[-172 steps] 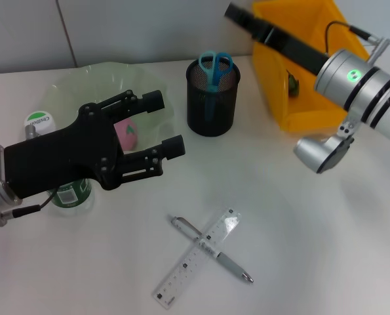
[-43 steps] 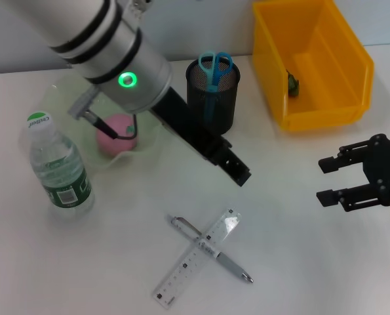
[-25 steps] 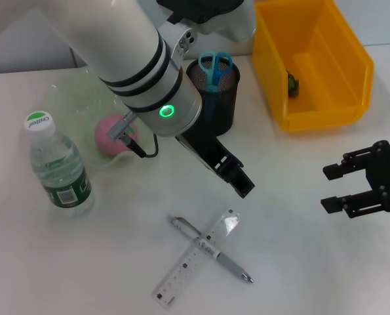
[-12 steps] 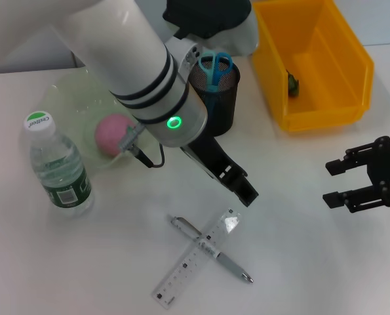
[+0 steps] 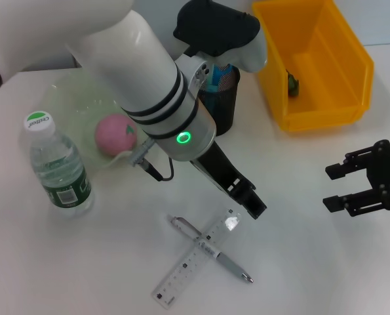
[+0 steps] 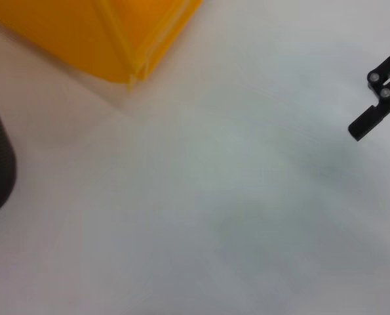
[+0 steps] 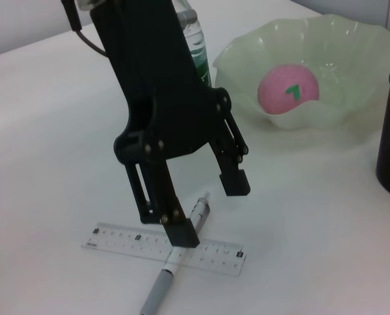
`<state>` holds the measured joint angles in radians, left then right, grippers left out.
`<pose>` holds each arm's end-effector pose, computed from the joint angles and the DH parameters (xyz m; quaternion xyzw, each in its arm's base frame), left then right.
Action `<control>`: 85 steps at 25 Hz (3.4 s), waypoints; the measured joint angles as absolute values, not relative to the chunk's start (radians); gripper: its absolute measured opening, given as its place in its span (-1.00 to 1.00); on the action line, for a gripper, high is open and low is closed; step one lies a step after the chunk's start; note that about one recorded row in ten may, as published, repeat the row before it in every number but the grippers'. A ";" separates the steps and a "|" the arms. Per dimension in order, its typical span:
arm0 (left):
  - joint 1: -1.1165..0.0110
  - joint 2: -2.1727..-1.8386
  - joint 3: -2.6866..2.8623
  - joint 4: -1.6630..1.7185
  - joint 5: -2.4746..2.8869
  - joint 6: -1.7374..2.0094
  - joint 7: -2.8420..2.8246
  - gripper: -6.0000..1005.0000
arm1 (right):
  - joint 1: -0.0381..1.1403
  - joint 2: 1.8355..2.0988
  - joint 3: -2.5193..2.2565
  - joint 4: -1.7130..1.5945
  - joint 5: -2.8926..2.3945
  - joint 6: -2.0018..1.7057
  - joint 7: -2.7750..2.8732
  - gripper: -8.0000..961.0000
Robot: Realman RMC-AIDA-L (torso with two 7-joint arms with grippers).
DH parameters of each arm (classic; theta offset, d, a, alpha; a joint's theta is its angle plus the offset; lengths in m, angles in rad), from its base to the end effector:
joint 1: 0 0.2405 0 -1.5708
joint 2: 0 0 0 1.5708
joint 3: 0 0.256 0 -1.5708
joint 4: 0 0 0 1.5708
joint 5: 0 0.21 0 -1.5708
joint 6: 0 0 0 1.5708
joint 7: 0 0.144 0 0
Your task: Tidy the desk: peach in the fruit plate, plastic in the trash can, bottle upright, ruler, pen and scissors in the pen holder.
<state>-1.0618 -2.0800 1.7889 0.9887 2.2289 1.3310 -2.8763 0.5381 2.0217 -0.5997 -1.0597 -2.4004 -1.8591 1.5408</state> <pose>-0.0498 0.3546 -0.1086 -0.9422 -0.2837 0.1660 0.0650 0.2732 0.3168 0.0794 -0.9773 0.1844 0.0448 0.0940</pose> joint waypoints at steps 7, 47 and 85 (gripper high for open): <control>-1.060 -2.080 1.847 0.981 2.189 1.286 -2.876 0.59 | 0.537 2.022 -0.598 -1.060 -2.402 -1.859 1.543 0.37; -1.004 -2.080 2.031 0.893 2.164 1.066 -2.876 0.57 | 0.534 2.020 -0.600 -1.066 -2.405 -1.868 1.569 0.37; -0.994 -2.080 2.081 0.891 2.157 1.028 -2.876 0.46 | 0.541 2.020 -0.600 -1.065 -2.417 -1.868 1.582 0.37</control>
<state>-0.9939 -2.0801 2.0807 0.8905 2.1567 1.0282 -2.8762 0.5409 2.0198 -0.5997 -1.0646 -2.4170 -1.8683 1.5815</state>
